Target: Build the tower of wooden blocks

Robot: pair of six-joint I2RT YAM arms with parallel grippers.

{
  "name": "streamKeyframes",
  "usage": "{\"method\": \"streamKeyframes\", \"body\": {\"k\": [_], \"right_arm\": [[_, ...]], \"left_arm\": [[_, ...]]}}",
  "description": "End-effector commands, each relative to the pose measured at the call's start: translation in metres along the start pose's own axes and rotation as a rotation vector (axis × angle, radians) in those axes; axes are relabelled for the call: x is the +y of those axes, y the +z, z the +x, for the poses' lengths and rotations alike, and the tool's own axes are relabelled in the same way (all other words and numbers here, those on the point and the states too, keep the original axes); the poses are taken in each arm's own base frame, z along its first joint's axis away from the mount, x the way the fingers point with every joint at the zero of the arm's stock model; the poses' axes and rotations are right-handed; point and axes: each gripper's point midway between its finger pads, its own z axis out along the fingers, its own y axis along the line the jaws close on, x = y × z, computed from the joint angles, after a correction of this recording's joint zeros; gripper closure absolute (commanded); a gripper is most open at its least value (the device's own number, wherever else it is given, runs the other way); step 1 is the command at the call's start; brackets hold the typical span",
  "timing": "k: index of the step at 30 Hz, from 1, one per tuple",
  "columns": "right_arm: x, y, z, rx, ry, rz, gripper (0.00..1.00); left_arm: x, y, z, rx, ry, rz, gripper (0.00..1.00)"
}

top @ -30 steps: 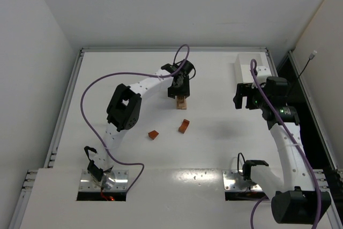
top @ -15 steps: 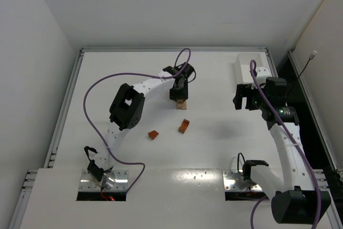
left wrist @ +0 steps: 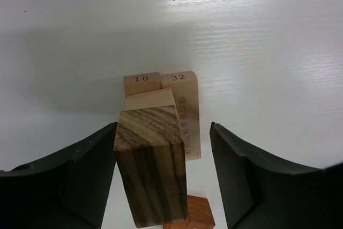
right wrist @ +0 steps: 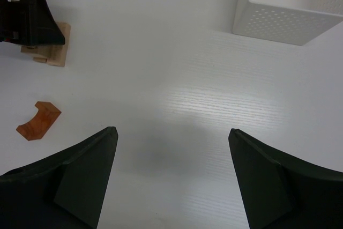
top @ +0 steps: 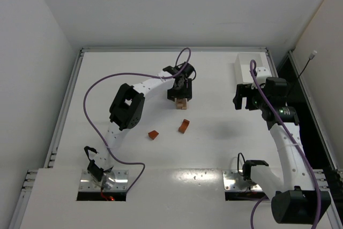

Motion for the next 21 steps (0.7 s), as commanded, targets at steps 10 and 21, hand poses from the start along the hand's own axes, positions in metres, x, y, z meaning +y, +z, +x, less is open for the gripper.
{"method": "streamKeyframes", "body": {"k": [10, 21], "right_arm": [[0.001, -0.002, -0.01, -0.048, 0.009, -0.009, 0.18], [0.003, 0.001, -0.005, -0.041, 0.01, -0.018, 0.18]], "left_arm": [[-0.029, -0.023, -0.025, -0.061, -0.006, 0.107, 0.35], [-0.033, -0.065, -0.05, -0.2, 0.016, 0.075, 0.24]]}}
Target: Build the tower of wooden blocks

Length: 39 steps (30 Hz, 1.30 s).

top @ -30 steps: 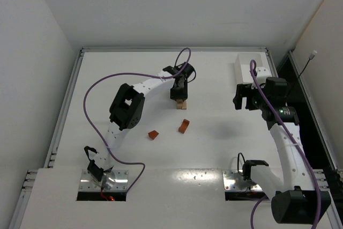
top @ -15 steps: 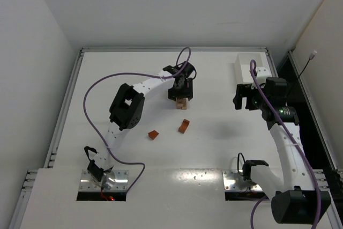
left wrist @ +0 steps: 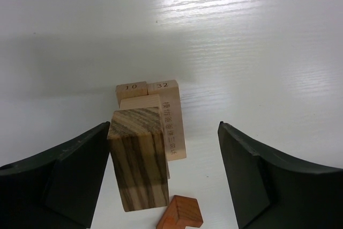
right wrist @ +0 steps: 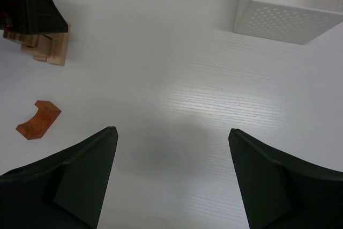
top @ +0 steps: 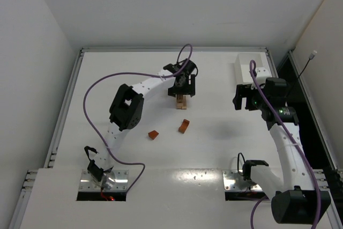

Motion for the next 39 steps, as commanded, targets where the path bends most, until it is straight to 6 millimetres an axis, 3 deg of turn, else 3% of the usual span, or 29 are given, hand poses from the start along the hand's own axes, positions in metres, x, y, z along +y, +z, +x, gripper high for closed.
{"method": "streamKeyframes", "body": {"k": [1, 3, 8, 12, 14, 16, 17, 18, 20, 21, 22, 23, 24, 25, 26, 29, 30, 31, 33, 37, 39], "right_arm": [[0.004, 0.0, -0.01, -0.056, 0.006, -0.026, 0.18], [0.004, 0.0, -0.013, -0.066, 0.013, -0.026, 0.18], [0.005, 0.002, -0.014, -0.076, 0.011, -0.035, 0.18], [0.008, 0.006, -0.008, -0.067, -0.007, -0.044, 0.18], [0.01, 0.006, -0.01, -0.075, -0.023, -0.05, 0.19], [0.026, 0.006, -0.012, -0.071, -0.066, -0.137, 0.22], [0.033, 0.006, -0.011, -0.065, -0.102, -0.18, 0.22], [0.055, 0.004, -0.01, -0.055, -0.134, -0.281, 0.22], [0.075, 0.004, -0.003, -0.016, -0.202, -0.377, 0.22], [0.097, 0.001, 0.001, 0.0, -0.258, -0.464, 0.23], [0.106, 0.0, 0.0, 0.005, -0.305, -0.492, 0.23], [0.115, -0.002, 0.008, 0.021, -0.41, -0.545, 0.23], [0.136, -0.004, 0.016, 0.044, -0.495, -0.637, 0.27], [0.145, -0.007, 0.013, 0.034, -0.575, -0.672, 0.28], [0.152, -0.01, 0.02, 0.038, -0.688, -0.725, 0.28], [0.185, -0.016, 0.029, 0.023, -0.85, -0.866, 0.4], [0.197, -0.018, 0.034, 0.007, -0.928, -0.913, 0.49], [0.206, -0.017, 0.04, 0.011, -0.95, -0.951, 0.52], [0.23, -0.02, 0.046, -0.012, -0.993, -1.02, 0.56], [0.26, -0.007, 0.075, 0.061, -0.984, -1.094, 0.57], [0.27, 0.009, 0.089, 0.119, -0.947, -1.076, 0.57]], "left_arm": [[-0.017, -0.06, -0.042, -0.162, 0.006, 0.037, 0.22], [-0.013, -0.062, -0.044, -0.175, 0.004, 0.019, 0.22], [-0.014, -0.097, -0.064, -0.259, 0.015, 0.036, 0.21], [-0.016, -0.137, -0.081, -0.338, 0.025, 0.073, 0.16], [-0.016, -0.169, -0.093, -0.401, 0.04, 0.1, 0.11], [-0.008, -0.188, -0.103, -0.45, 0.044, 0.093, 0.02], [-0.001, -0.211, -0.109, -0.487, 0.044, 0.104, 0.0], [0.007, -0.219, -0.115, -0.51, 0.026, 0.106, 0.0], [0.036, -0.225, -0.122, -0.522, 0.031, 0.073, 0.0], [0.048, -0.238, -0.126, -0.544, 0.026, 0.065, 0.0], [0.062, -0.232, -0.124, -0.53, 0.024, 0.047, 0.0], [0.09, -0.23, -0.131, -0.528, -0.007, 0.009, 0.0], [0.106, -0.228, -0.132, -0.519, -0.018, -0.004, 0.0], [0.122, -0.224, -0.127, -0.494, -0.027, -0.01, 0.0], [0.156, -0.222, -0.129, -0.478, -0.077, -0.054, 0.0], [0.206, -0.209, -0.117, -0.412, -0.138, -0.093, 0.0], [0.216, -0.211, -0.114, -0.412, -0.146, -0.109, 0.0], [0.224, -0.207, -0.105, -0.39, -0.156, -0.115, 0.0], [0.242, -0.217, -0.103, -0.408, -0.188, -0.145, 0.0], [0.27, -0.221, -0.093, -0.415, -0.25, -0.197, 0.0], [0.279, -0.219, -0.086, -0.405, -0.274, -0.217, 0.0]]}}
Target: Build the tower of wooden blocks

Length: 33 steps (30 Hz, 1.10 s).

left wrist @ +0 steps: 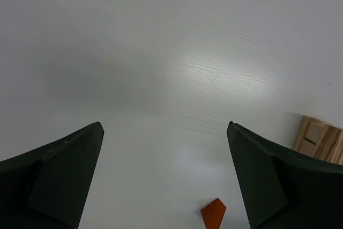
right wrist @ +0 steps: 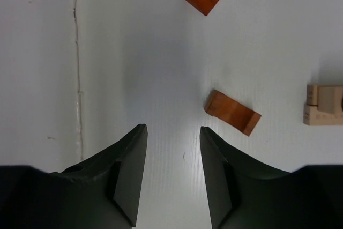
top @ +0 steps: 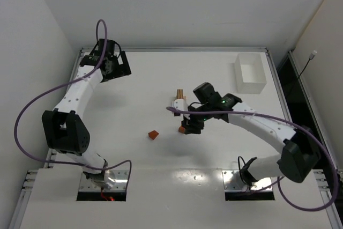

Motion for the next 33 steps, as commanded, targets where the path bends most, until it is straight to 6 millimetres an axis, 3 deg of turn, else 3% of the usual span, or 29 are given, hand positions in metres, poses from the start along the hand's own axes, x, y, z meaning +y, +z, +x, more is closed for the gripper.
{"method": "streamKeyframes", "body": {"k": [1, 8, 16, 19, 24, 33], "right_arm": [[-0.008, 0.03, -0.01, -0.021, 0.001, 0.014, 0.6], [-0.025, 0.058, 0.019, 0.036, 0.18, 0.159, 0.64], [-0.048, 0.07, 0.032, 0.042, 0.329, 0.299, 0.62], [-0.055, 0.078, 0.039, 0.065, 0.335, 0.317, 0.61], [-0.069, 0.084, 0.034, 0.075, 0.326, 0.337, 0.61], [-0.065, 0.094, 0.051, 0.144, 0.29, 0.327, 0.63]], "left_arm": [[0.014, -0.03, -0.024, -0.103, -0.051, 0.016, 0.0], [0.022, -0.026, -0.002, -0.062, -0.054, 0.0, 0.0], [0.023, -0.016, 0.0, -0.045, -0.039, -0.017, 0.0], [0.021, -0.013, -0.005, -0.046, -0.031, -0.017, 0.0], [0.018, -0.012, -0.014, -0.058, -0.024, -0.012, 0.0], [0.018, -0.002, -0.008, -0.033, -0.019, -0.022, 0.0]]}}
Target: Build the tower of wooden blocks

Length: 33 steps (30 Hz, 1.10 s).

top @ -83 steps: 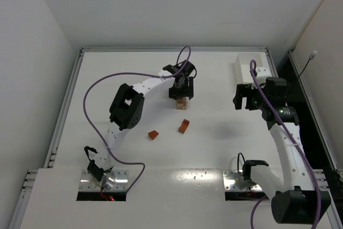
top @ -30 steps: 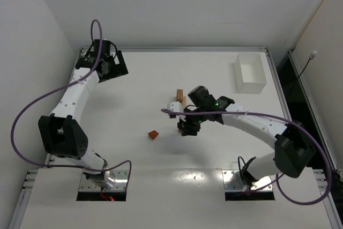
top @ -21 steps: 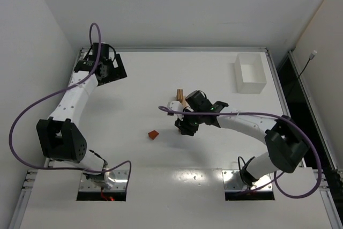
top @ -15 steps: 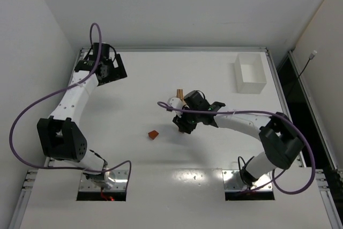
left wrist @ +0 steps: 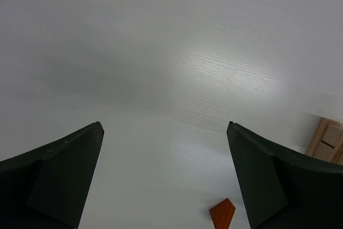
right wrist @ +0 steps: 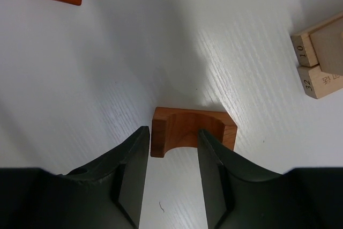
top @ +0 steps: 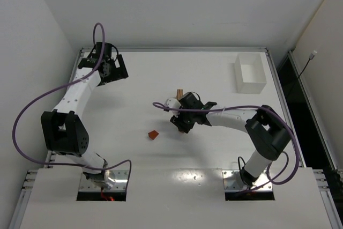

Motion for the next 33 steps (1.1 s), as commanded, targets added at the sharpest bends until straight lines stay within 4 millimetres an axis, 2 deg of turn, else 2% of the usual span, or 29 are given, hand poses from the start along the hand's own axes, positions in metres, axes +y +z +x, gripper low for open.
{"method": "streamKeyframes", "body": {"k": [1, 5, 7, 8, 9, 12, 14, 16, 19, 21, 22, 23, 24, 25, 27, 28, 29, 30, 31, 32, 33], "right_arm": [[-0.003, 0.003, -0.018, -0.047, -0.038, 0.019, 0.63], [0.007, 0.009, -0.014, -0.028, -0.053, 0.0, 0.64], [0.009, 0.009, -0.019, -0.036, -0.073, -0.003, 0.65], [0.008, 0.011, -0.013, -0.015, -0.07, 0.001, 0.68], [0.012, 0.012, -0.014, -0.015, -0.078, -0.005, 0.74], [0.013, 0.014, -0.012, -0.006, -0.077, -0.007, 0.83], [0.014, 0.014, -0.012, -0.004, -0.085, -0.004, 0.98], [0.014, 0.014, -0.012, -0.004, -0.085, -0.004, 1.0], [0.013, 0.007, -0.025, -0.027, -0.061, -0.023, 1.0], [0.011, -0.008, -0.045, -0.087, -0.008, -0.07, 1.0], [0.01, -0.019, -0.063, -0.118, 0.032, -0.095, 1.0], [0.002, -0.026, -0.071, -0.142, 0.076, -0.12, 1.0], [0.008, -0.044, -0.098, -0.203, 0.122, -0.203, 1.0], [0.006, -0.053, -0.109, -0.233, 0.128, -0.237, 1.0], [0.004, -0.08, -0.136, -0.318, 0.205, -0.356, 1.0], [-0.001, -0.095, -0.154, -0.365, 0.219, -0.384, 1.0], [-0.003, -0.102, -0.162, -0.384, 0.274, -0.425, 1.0], [-0.007, -0.118, -0.17, -0.429, 0.301, -0.492, 1.0], [-0.009, -0.125, -0.175, -0.453, 0.329, -0.528, 1.0], [-0.007, -0.141, -0.189, -0.503, 0.375, -0.612, 1.0], [-0.018, -0.145, -0.181, -0.517, 0.447, -0.635, 1.0]], "left_arm": [[-0.004, -0.004, -0.019, -0.05, 0.0, 0.015, 0.0], [-0.004, -0.003, -0.021, -0.05, 0.009, 0.014, 0.0], [-0.004, 0.001, -0.019, -0.041, 0.011, 0.011, 0.0], [-0.004, 0.001, -0.019, -0.041, 0.011, 0.011, 0.0], [-0.004, 0.001, -0.019, -0.041, 0.011, 0.011, 0.0], [-0.004, 0.001, -0.019, -0.041, 0.011, 0.011, 0.0], [-0.004, 0.001, -0.019, -0.041, 0.011, 0.011, 0.0], [-0.003, 0.003, -0.015, -0.031, 0.013, 0.007, 0.0], [-0.006, 0.0, -0.011, -0.02, 0.036, 0.037, 0.0], [-0.014, 0.002, 0.003, 0.021, 0.099, 0.108, 0.0], [-0.019, -0.006, 0.002, 0.008, 0.12, 0.15, 0.0], [-0.022, -0.008, 0.006, 0.018, 0.165, 0.187, 0.0], [-0.029, -0.014, 0.017, 0.041, 0.187, 0.25, 0.0], [-0.032, -0.012, 0.022, 0.05, 0.212, 0.278, 0.0], [-0.037, -0.024, 0.025, 0.023, 0.267, 0.348, 0.0], [-0.045, -0.025, 0.033, 0.026, 0.286, 0.414, 0.0], [-0.048, -0.029, 0.034, 0.012, 0.301, 0.444, 0.0], [-0.053, -0.04, 0.033, -0.022, 0.334, 0.493, 0.0], [-0.061, -0.047, 0.041, -0.015, 0.356, 0.569, 0.04], [-0.064, -0.051, 0.039, -0.039, 0.373, 0.594, 0.05], [-0.069, -0.057, 0.041, -0.056, 0.406, 0.618, 0.05]]}}
